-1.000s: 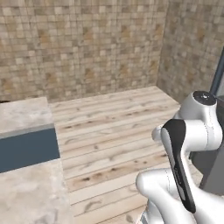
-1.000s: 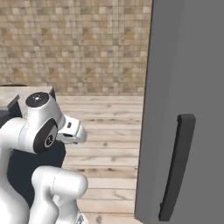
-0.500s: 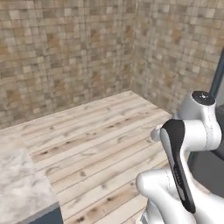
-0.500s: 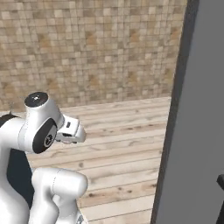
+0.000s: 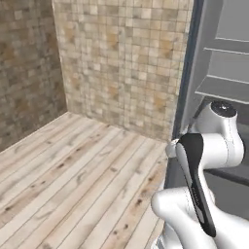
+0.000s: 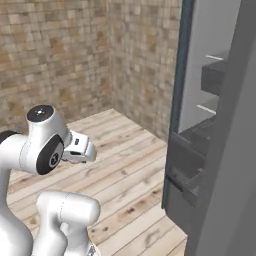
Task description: Place the broccoli and garlic inside the fridge drawer. Close the drawer after placing the vegetables.
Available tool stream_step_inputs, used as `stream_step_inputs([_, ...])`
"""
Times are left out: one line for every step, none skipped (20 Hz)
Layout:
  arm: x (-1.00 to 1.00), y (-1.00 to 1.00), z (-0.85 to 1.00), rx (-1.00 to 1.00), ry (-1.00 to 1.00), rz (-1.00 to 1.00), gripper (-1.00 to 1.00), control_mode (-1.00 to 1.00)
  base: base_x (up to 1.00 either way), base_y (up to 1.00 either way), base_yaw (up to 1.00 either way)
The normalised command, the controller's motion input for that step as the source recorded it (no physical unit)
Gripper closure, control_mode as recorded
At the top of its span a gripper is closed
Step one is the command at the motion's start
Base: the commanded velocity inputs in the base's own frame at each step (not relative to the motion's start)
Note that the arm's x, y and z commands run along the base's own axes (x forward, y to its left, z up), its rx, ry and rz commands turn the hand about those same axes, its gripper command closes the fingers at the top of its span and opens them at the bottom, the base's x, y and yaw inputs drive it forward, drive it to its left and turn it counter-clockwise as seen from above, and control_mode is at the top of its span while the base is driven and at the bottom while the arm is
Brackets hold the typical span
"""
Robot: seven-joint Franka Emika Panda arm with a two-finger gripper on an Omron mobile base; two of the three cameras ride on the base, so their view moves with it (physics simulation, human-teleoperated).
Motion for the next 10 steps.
stream_step_inputs([0.0,0.0,0.0,0.0,0.0,0.0,1.0,1.0,0.79,0.16,-0.81])
stream_step_inputs([0.0,0.0,0.0,0.0,0.0,0.0,1.0,1.0,0.94,0.37,-0.75])
stream_step_inputs([0.0,0.0,0.0,0.0,0.0,0.0,1.0,1.0,1.0,0.51,-0.71])
stream_step_inputs([0.0,0.0,0.0,0.0,0.0,0.0,1.0,1.0,1.0,0.48,-0.66])
stream_step_inputs([0.0,0.0,0.0,0.0,0.0,0.0,1.0,1.0,1.0,0.33,-0.64])
stream_step_inputs([0.0,0.0,0.0,0.0,0.0,0.0,1.0,1.0,0.96,0.14,-0.63])
stream_step_inputs([0.0,0.0,0.0,0.0,0.0,0.0,1.0,1.0,0.89,0.01,-0.64])
stream_step_inputs([0.0,0.0,0.0,0.0,0.0,0.0,1.0,1.0,0.83,0.01,-0.64])
stream_step_inputs([0.0,0.0,0.0,0.0,0.0,0.0,1.0,1.0,0.8,0.01,-0.64])
stream_step_inputs([0.0,0.0,0.0,0.0,0.0,0.0,1.0,1.0,0.76,0.09,-0.66])
